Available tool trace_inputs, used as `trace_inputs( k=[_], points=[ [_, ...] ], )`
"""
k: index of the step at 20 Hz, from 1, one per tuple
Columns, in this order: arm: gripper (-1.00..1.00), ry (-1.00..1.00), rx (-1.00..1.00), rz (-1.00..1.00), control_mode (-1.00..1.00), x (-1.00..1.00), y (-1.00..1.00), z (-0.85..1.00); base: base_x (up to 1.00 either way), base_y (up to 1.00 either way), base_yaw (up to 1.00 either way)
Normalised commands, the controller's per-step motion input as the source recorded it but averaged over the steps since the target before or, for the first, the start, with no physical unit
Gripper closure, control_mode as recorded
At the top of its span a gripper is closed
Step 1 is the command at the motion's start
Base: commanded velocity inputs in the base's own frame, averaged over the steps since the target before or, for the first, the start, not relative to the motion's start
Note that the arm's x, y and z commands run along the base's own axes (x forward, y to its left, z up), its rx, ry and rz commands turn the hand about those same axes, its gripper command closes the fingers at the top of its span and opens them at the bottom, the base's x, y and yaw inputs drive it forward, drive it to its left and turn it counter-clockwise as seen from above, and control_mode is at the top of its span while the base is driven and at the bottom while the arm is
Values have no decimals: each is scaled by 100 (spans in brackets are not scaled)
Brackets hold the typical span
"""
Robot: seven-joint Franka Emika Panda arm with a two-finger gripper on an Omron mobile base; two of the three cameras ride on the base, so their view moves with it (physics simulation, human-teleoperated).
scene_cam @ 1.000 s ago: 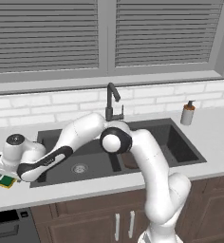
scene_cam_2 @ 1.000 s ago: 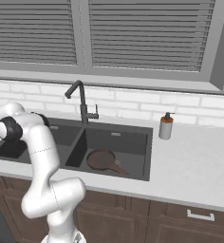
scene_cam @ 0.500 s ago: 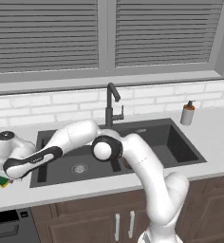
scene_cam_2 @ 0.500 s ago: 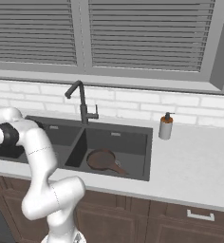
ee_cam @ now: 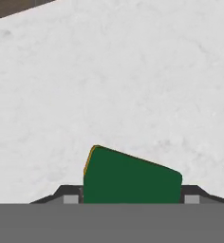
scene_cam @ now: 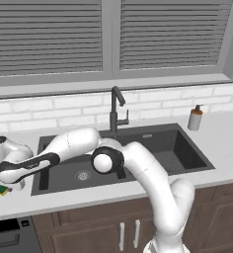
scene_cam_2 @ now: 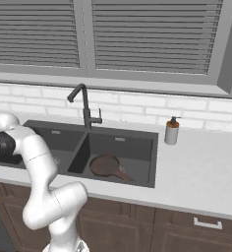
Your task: Pick the pan and sponge and place them into the sink. Then turn on the water.
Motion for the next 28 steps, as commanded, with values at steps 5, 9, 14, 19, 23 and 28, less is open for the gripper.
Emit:
trace_inputs(
  k=[5,9,14,19,23,28],
  points=[
    [100,-4,0,-27,-100,-80,-96,-95,0,0,0],
    [100,0,0,-29,-100,-46,-100,-58,0,0,0],
    [100,-9,4,-27,-100,-10,-100,9,0,0,0],
    [100,-6,9,-16,-100,0,-100,94,0,0,0],
    [100,-1,10,-15,-100,0,-100,99,0,0,0],
    [100,-12,16,-20,-100,0,-100,66,0,0,0]
  ],
)
